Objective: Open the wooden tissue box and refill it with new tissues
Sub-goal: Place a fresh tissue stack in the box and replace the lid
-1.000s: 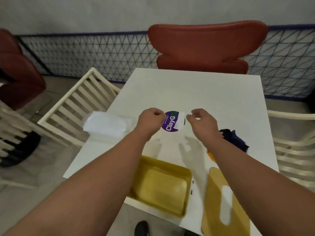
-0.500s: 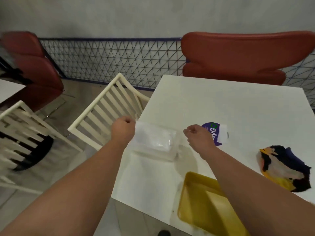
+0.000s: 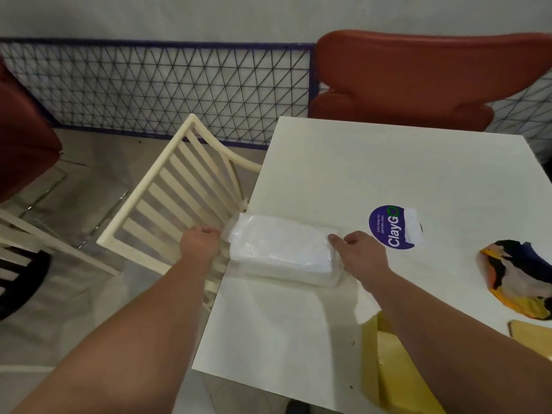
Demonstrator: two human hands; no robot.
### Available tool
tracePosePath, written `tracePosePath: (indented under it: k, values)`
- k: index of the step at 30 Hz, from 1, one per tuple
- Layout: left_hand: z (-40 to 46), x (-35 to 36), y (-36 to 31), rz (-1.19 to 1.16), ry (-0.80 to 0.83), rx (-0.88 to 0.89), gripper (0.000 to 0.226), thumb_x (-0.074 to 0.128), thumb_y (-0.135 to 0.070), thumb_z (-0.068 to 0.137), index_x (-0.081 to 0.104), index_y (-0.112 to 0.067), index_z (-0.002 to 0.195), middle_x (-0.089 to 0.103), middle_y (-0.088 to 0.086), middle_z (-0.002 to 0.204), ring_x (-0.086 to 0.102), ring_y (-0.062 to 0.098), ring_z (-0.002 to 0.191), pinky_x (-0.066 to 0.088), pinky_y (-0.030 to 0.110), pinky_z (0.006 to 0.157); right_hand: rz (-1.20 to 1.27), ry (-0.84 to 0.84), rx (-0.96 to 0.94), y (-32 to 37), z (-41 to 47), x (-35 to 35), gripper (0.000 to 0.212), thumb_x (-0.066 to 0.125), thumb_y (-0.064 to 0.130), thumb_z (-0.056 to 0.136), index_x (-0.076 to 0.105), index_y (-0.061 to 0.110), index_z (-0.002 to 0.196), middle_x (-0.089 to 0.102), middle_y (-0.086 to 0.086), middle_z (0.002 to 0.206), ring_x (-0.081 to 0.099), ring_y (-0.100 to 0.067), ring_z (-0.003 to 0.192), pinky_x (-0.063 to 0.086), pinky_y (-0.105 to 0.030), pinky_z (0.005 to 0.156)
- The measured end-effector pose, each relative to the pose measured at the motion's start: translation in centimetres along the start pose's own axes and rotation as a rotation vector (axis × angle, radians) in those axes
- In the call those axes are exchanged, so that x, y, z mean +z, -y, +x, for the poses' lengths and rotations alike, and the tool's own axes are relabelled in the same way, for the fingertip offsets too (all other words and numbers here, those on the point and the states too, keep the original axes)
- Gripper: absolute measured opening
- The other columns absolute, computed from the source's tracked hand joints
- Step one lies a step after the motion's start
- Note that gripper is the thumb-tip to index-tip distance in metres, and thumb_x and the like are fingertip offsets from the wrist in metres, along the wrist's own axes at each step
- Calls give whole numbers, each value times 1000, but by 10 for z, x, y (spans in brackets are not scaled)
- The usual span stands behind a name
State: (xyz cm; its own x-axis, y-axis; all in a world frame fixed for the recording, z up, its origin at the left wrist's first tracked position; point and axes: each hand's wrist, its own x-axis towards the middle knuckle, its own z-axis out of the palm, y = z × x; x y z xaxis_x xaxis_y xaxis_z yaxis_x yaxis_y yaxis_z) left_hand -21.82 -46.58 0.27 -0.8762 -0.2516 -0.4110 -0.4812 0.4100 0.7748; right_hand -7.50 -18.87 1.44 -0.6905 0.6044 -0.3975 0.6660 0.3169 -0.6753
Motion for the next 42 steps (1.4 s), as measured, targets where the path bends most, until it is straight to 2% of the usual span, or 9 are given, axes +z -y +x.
tracePosePath:
  k: [4, 8, 11, 13, 18, 22, 24, 29, 42]
  values:
    - [-1, 2, 0, 21, 114, -10, 17, 51, 1, 86, 65, -7, 84, 62, 9, 74, 63, 30, 70, 58, 43, 75, -15, -26, 7, 6, -6, 2, 64, 62, 69, 75, 60, 19, 114, 67, 3, 97, 66, -20, 90, 46, -29, 77]
    - [-12, 4, -9, -102, 252, -14, 14, 52, -4, 90, 60, -3, 78, 63, 12, 73, 57, 20, 55, 50, 24, 47, -41, -72, -32, 11, -10, 5, 43, 65, 53, 83, 63, 17, 106, 62, 6, 90, 59, -16, 90, 41, -26, 76]
    - [-15, 4, -12, -158, 365, -22, 30, 62, -24, 89, 64, 5, 93, 67, 14, 84, 63, 25, 68, 59, 37, 68, -64, -93, -62, 14, -13, 9, 26, 63, 42, 89, 62, 17, 97, 61, 5, 87, 57, -17, 87, 38, -26, 72]
    - [-19, 4, -14, -140, 441, -20, 37, 70, -35, 85, 67, 1, 93, 71, 10, 85, 66, 25, 73, 58, 35, 71, -55, -102, -60, 15, -12, 11, 21, 62, 37, 91, 61, 17, 94, 62, 3, 87, 56, -18, 83, 37, -26, 70]
    - [-23, 10, -18, -125, 549, -52, 33, 78, -29, 78, 68, -5, 99, 74, 10, 95, 71, 26, 83, 56, 41, 80, -110, -130, -76, 16, -5, 16, 9, 56, 26, 95, 61, 20, 90, 63, 1, 90, 52, -17, 80, 35, -25, 70]
    - [-23, 14, -19, -144, 593, -119, 28, 77, -29, 80, 67, -12, 99, 74, 4, 93, 70, 21, 81, 58, 36, 74, -118, -143, -83, 15, -3, 14, 14, 51, 20, 94, 59, 21, 83, 62, 2, 84, 52, -17, 77, 33, -25, 58]
    - [-21, 15, -19, -140, 612, -152, 35, 77, -35, 78, 67, -13, 104, 73, 3, 97, 69, 22, 88, 57, 37, 78, -108, -151, -85, 16, -1, 13, 15, 50, 18, 94, 59, 20, 82, 61, 2, 81, 53, -19, 76, 33, -23, 53]
    - [-20, 10, -14, -110, 617, -233, 45, 76, -52, 72, 70, -16, 99, 72, 1, 89, 66, 20, 79, 55, 32, 67, -110, -158, -90, 18, 4, 10, 17, 50, 17, 93, 57, 21, 79, 61, 0, 81, 53, -19, 75, 34, -26, 59]
    - [-23, 11, -9, -180, 690, -291, 43, 75, -47, 75, 69, -18, 105, 71, 3, 93, 65, 22, 85, 54, 35, 80, -117, -142, -126, 18, 9, 7, 18, 47, 12, 93, 59, 20, 83, 62, 2, 83, 54, -19, 77, 36, -27, 61]
